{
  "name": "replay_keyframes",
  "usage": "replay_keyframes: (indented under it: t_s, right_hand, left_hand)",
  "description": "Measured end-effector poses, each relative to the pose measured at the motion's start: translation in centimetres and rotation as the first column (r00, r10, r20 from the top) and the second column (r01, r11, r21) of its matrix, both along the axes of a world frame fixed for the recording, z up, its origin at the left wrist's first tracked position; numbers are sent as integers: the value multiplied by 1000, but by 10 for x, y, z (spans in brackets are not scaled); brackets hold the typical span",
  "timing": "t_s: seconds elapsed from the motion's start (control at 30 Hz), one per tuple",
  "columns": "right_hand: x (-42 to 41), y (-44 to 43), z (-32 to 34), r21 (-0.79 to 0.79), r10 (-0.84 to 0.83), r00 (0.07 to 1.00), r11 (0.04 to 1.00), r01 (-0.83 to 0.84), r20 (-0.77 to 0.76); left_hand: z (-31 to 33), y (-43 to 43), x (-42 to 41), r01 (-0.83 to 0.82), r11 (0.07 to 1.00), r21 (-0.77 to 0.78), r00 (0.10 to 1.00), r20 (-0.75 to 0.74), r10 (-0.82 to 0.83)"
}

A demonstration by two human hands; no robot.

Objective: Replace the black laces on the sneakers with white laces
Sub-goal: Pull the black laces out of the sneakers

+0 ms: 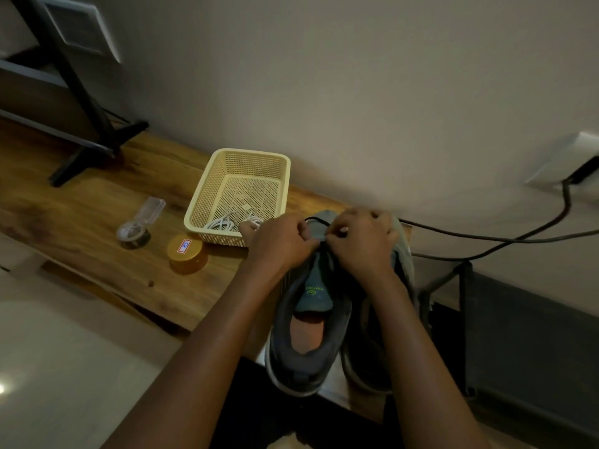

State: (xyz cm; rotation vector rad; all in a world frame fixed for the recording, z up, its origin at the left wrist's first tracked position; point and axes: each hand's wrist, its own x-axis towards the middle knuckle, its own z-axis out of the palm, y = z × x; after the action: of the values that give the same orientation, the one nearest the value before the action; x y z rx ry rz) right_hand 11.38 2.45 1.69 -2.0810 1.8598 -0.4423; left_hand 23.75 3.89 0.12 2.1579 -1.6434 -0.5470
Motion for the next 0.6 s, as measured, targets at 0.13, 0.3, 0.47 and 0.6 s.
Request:
replay_keyframes:
  t_s: [0.13, 0.3, 0.47, 0.6]
  right_hand:
    - [6, 6, -4, 56, 67, 985, 997, -59, -160]
    - [6, 7, -4, 46, 48, 978, 998, -39, -203]
    - [8, 8, -7, 45, 67, 968, 997, -58, -243]
    - [8, 7, -9, 46, 56, 963, 998, -46, -263]
  left_hand:
    - [-3, 3, -5, 3, 996, 94, 992, 125, -14]
    - [-5, 6, -11, -54, 998, 16, 965, 256, 48]
    - [-7, 7, -16, -62, 998, -7, 947, 315, 61]
    - [-6, 8, -16, -60, 998, 26, 942, 331, 48]
